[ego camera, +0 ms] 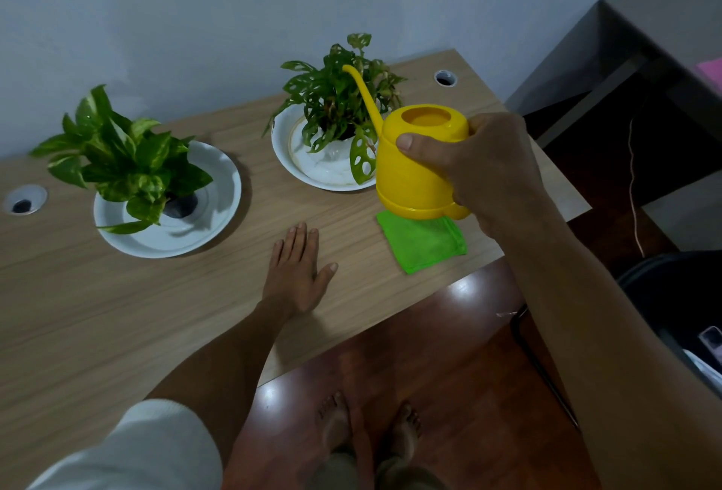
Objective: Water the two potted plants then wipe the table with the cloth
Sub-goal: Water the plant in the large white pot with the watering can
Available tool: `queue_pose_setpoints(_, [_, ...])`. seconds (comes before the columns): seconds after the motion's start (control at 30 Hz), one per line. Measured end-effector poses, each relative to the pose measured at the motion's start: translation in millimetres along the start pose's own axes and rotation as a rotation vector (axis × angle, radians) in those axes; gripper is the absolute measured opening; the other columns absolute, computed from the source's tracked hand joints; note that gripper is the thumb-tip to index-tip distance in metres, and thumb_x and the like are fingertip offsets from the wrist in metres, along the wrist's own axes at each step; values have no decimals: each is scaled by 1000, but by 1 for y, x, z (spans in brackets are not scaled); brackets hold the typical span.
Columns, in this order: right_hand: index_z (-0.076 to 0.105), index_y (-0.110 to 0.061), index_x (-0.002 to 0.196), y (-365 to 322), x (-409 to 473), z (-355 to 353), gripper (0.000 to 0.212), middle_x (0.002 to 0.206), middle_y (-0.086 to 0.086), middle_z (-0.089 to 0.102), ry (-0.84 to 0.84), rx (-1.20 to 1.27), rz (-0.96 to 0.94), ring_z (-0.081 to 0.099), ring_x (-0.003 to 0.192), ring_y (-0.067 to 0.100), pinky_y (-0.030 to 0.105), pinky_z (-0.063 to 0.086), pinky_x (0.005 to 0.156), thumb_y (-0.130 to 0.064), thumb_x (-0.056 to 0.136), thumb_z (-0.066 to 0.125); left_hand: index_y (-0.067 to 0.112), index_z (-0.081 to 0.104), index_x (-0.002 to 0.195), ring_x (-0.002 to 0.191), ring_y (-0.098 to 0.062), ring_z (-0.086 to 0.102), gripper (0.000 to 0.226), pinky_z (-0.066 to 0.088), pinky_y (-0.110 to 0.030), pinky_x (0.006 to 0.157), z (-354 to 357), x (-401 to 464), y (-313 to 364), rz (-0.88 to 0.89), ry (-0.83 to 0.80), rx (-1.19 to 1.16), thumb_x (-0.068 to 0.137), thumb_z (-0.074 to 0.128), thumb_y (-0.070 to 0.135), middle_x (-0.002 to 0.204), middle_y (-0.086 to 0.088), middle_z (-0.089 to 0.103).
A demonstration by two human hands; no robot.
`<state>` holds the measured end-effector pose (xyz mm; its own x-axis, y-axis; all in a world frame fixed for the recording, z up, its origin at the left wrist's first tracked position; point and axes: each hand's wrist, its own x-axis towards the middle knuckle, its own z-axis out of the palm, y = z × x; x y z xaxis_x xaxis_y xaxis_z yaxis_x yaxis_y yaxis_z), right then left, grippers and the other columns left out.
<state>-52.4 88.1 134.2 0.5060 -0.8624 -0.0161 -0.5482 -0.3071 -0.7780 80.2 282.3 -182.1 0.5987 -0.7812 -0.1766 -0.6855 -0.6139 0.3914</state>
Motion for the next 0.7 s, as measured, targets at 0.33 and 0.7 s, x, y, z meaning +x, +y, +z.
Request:
queue_pose_setpoints(0.33, [63, -14, 73, 21, 5, -3, 54, 73, 5, 63, 8, -2, 56, 60, 65, 15, 30, 47, 60, -58, 63, 92, 19, 1, 166, 160, -21, -13, 82, -6, -45, 130, 2, 1, -1, 2, -6, -3, 103, 23, 66, 174, -8, -8])
queue_pose_setpoints(0.7, [64, -9, 76, 28, 16, 1, 61, 74, 8, 62, 35, -11, 66, 63, 70, 22, 35, 49, 60, -62, 62, 91, 19, 3, 166, 160, -22, -12, 82, -7, -44, 129, 0, 1, 0, 0, 2, 2, 103, 26, 65, 174, -8, -7])
